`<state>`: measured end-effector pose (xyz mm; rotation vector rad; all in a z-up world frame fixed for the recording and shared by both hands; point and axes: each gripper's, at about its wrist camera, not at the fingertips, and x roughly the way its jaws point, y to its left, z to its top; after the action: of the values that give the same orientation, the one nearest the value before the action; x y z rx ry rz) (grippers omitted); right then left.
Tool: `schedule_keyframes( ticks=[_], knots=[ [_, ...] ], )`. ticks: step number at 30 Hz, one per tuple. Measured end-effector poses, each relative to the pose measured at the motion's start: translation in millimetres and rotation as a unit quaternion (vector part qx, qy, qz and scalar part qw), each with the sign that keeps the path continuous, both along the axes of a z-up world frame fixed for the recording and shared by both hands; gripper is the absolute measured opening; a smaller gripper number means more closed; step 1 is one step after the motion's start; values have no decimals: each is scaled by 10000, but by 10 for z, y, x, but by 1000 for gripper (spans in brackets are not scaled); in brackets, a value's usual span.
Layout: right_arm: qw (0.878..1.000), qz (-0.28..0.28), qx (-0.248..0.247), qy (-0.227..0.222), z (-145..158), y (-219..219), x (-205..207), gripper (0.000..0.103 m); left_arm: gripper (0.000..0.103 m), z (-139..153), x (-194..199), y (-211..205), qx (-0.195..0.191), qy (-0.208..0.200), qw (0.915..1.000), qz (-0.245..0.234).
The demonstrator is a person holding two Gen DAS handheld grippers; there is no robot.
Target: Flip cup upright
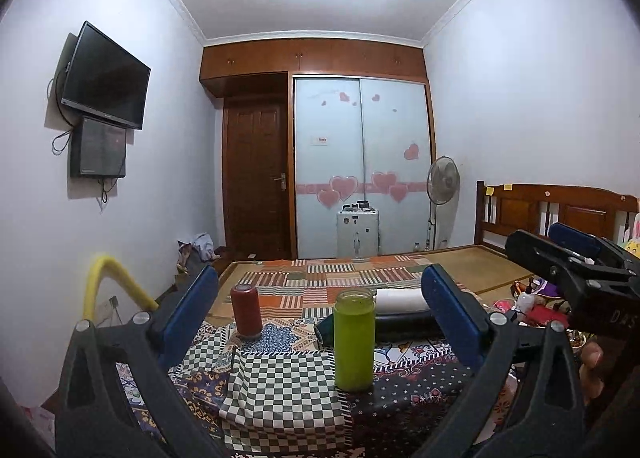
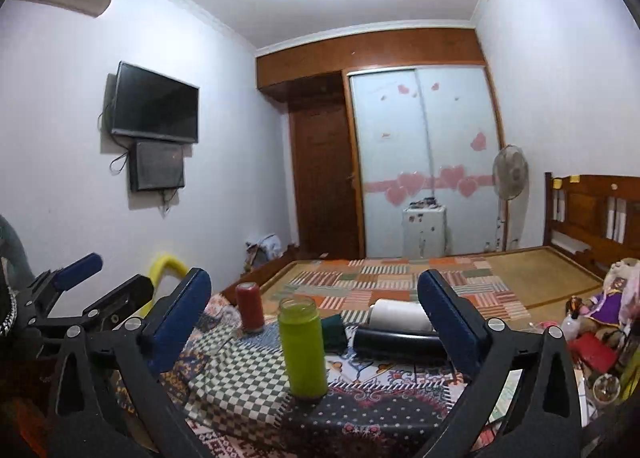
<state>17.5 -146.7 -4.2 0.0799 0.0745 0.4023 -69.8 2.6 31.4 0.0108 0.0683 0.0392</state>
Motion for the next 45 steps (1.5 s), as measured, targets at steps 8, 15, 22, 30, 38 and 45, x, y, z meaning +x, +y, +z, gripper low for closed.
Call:
schedule_keyframes(
  ticks=[8,15,22,30,38,45],
  knots=[
    [10000,-71,-53,-41,-44,-31,-138,103,103,-6,7,20,-53,22,10000,16],
    [9999,-81,-74,-47,-47,-52,-166,103,103,-4,-9,6,-52,4,10000,2],
    [9999,-110,-86,-84,-27,-64,-191,103,103,7,-15,-17,-48,-21,10000,-17],
    [9998,-145,-94,-113,13,-85,-209,103,103,4,-5,-29,-37,-8,10000,-63],
    [9997,-168,-100,-135,43,-85,-220,103,103,1,-9,-31,-58,26,9999,-119],
    [9997,-171,-104,-142,57,-81,-217,103,103,10,-8,-40,-51,34,9999,-148]
  ],
)
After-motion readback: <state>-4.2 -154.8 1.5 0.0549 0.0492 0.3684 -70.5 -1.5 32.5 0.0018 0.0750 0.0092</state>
